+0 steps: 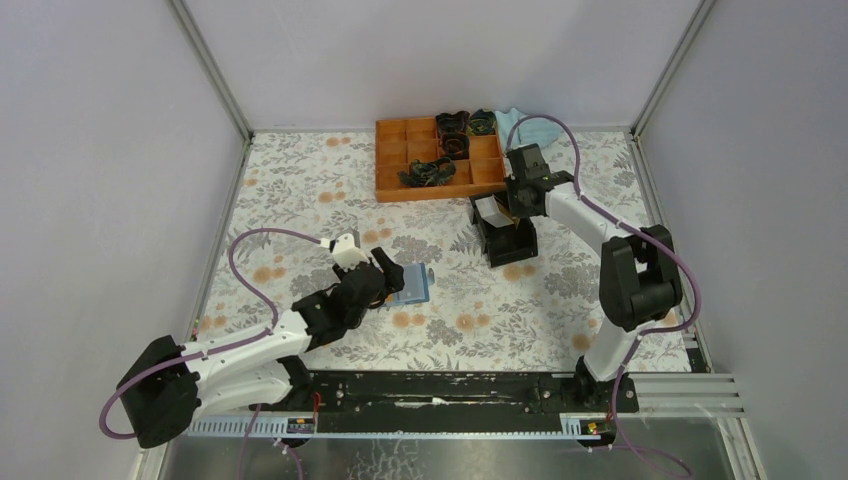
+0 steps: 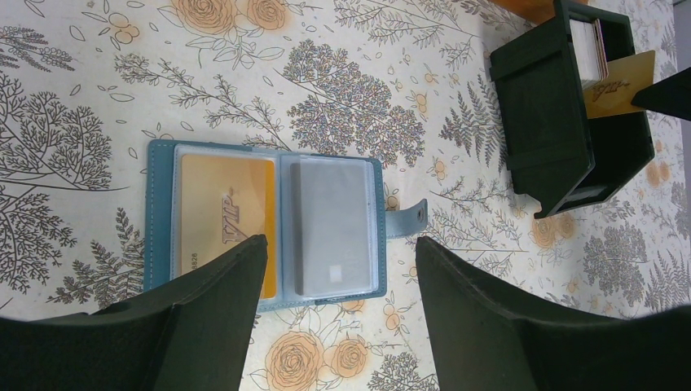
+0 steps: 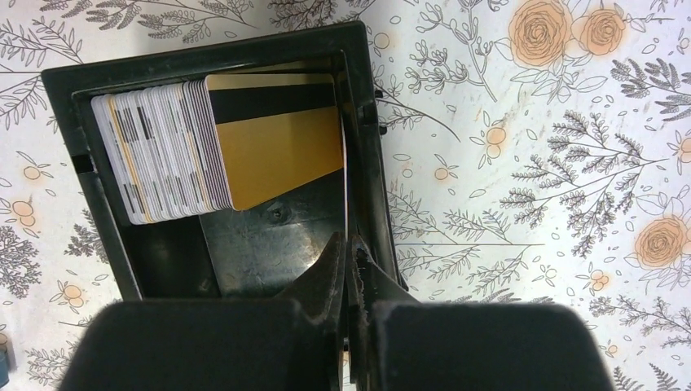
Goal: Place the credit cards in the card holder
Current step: Pick up the credit card from the storage box.
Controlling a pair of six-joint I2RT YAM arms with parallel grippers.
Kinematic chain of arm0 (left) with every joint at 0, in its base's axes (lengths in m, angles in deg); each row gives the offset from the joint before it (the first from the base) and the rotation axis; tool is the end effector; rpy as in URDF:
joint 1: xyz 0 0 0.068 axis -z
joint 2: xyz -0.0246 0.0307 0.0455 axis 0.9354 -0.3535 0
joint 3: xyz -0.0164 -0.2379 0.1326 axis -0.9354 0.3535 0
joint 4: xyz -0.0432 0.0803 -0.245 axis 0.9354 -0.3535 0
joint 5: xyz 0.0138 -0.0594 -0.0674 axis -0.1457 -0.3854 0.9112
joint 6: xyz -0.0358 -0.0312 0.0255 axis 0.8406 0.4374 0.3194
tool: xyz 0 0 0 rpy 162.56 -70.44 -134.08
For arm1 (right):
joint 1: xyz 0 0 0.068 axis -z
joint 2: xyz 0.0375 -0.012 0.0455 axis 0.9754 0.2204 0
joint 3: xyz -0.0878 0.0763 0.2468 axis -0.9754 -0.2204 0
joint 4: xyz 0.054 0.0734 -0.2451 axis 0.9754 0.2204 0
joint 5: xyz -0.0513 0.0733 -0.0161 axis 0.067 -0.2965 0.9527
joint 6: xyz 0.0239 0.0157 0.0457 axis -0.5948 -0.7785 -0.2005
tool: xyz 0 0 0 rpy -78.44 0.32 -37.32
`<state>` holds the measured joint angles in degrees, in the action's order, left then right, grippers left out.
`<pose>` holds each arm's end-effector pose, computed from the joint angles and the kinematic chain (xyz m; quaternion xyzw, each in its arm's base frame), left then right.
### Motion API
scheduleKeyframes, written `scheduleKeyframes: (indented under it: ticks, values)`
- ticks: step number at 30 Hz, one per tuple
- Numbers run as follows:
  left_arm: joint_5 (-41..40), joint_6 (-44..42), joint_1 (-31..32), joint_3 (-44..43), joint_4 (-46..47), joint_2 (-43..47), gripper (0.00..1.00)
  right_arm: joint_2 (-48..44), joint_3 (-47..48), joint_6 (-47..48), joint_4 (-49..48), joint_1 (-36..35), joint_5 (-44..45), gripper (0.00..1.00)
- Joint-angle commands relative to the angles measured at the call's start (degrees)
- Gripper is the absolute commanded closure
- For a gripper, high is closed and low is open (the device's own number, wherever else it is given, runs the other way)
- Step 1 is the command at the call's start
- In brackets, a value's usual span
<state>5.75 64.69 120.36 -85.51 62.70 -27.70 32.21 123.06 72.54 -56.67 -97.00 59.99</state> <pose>0.1431 -0.1460 0.1975 -0.1603 0.8454 -0.1981 0.4695 0.3674 0.1245 0.2326 -0.0926 0.9317 -0.0195 0.3506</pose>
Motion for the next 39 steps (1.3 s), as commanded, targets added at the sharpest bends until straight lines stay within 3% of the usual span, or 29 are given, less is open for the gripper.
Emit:
scheduleKeyframes:
  ticks: [1, 14, 21, 27, 35, 39]
  values:
    - [-1.80, -0.12, 0.48, -0.28, 2.67, 0.83, 0.25, -4.18, 0.57, 1.09, -0.81, -0.86, 2.90, 1.00]
    - [-2.10, -6.53, 0.48, -1.50, 8.21, 5.90, 0.25, -17.27, 0.47, 0.70, 1.49, -3.46, 1.68, 1.00]
    - [7.59, -16.41, 0.47, 1.05, 23.52, 9.52, 0.25, -26.56, -2.65, -2.58, 4.75, -3.99, -16.99, 1.00]
    - [14.47, -20.77, 0.44, 0.19, 26.19, 12.19, 0.25, -29.56, -7.31, -5.51, 2.01, -4.28, -37.30, 1.00]
    - [22.18, -27.45, -0.27, 0.55, 31.01, 11.51, 0.19, -30.02, -13.46, -7.40, -2.88, -5.11, -53.42, 1.00]
    - [31.47, -27.93, -3.06, -0.44, 31.37, 8.55, 0.19, -29.01, -17.44, -9.12, -7.37, -5.76, -58.57, 1.00]
